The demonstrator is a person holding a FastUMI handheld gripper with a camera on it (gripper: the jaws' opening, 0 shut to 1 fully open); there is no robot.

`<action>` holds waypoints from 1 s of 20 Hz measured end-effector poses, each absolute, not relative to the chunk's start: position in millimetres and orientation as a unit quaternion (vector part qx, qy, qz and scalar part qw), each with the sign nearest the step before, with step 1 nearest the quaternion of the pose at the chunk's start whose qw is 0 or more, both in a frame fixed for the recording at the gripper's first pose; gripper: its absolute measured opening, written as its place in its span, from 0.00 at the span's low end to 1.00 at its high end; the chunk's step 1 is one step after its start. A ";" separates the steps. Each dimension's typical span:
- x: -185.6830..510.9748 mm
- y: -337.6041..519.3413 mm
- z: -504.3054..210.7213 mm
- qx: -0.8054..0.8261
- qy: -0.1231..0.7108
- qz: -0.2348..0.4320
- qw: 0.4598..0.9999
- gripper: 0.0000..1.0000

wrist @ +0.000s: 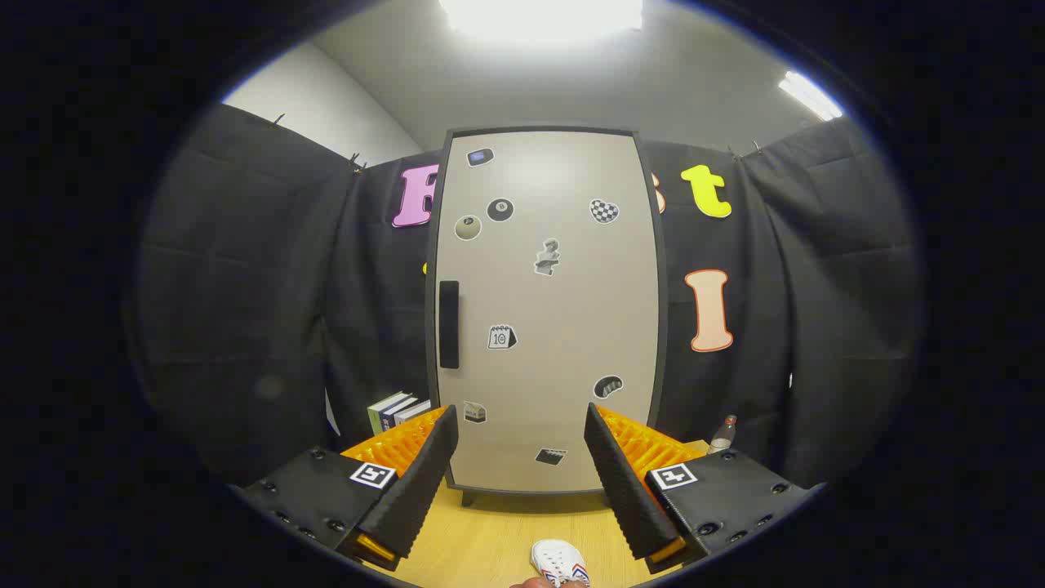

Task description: Open the shoe cabinet door, grab the shoes and put them into the shoe cabinet, then close the shoe cabinet door.

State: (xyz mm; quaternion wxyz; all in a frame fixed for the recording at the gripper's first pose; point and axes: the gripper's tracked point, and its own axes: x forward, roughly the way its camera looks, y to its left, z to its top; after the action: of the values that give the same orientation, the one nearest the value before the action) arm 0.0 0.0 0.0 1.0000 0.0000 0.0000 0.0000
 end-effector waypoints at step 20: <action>-11.3 -3.0 -7.9 -0.014 0.010 0.010 1.000 0.97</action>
State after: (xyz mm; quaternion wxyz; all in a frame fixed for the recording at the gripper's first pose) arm -11.3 -3.0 -7.9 0.9998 -0.0142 0.0101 0.0100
